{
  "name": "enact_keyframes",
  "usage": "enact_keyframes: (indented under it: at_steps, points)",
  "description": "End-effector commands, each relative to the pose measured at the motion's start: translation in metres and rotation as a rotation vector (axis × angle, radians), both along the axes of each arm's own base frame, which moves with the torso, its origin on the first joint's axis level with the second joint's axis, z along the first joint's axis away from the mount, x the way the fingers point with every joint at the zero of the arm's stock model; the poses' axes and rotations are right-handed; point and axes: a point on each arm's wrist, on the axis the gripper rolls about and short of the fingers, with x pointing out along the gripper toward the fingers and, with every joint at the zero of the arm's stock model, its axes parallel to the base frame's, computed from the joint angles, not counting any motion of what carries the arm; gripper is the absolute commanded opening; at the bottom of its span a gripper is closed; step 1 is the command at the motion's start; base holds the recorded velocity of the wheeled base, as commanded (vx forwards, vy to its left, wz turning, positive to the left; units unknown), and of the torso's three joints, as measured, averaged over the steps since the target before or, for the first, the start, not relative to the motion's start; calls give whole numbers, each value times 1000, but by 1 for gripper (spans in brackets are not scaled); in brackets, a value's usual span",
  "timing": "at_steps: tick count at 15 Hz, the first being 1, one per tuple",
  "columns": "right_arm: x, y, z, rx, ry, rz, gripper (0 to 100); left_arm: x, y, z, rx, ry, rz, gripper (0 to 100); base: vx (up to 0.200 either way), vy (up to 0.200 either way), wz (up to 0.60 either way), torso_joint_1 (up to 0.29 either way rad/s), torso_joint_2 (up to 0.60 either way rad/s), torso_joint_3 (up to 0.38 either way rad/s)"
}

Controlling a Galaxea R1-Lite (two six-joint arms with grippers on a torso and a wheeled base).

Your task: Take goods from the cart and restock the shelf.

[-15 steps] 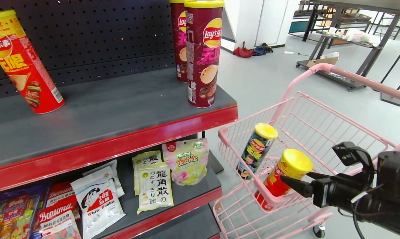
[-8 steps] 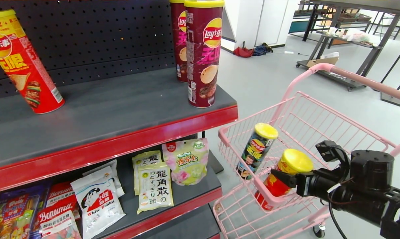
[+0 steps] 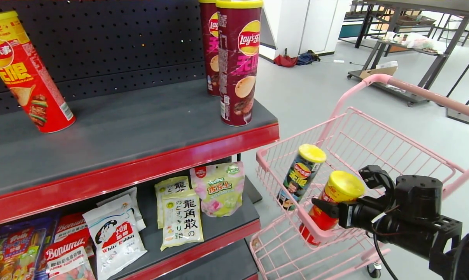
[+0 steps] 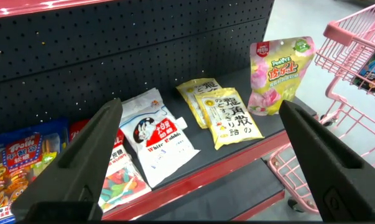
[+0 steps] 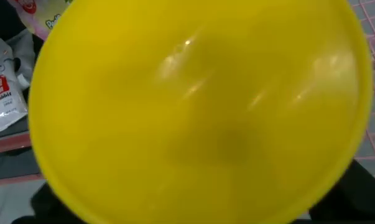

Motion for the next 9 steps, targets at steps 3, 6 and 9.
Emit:
enact_keyframes:
  at_steps: [3,6,9]
  points:
    - [2,1,-4,-4,5,4,0,0,0,0,0,1,0,100,0,0,0,0,0,0]
    - [-7,-1,13,-4,-69,-3,0,0,0,0,0,1,0,100,0,0,0,0,0,0]
    - [-19,-5,46,3,-209,-16,0,0,0,0,0,1,0,100,0,0,0,0,0,0]
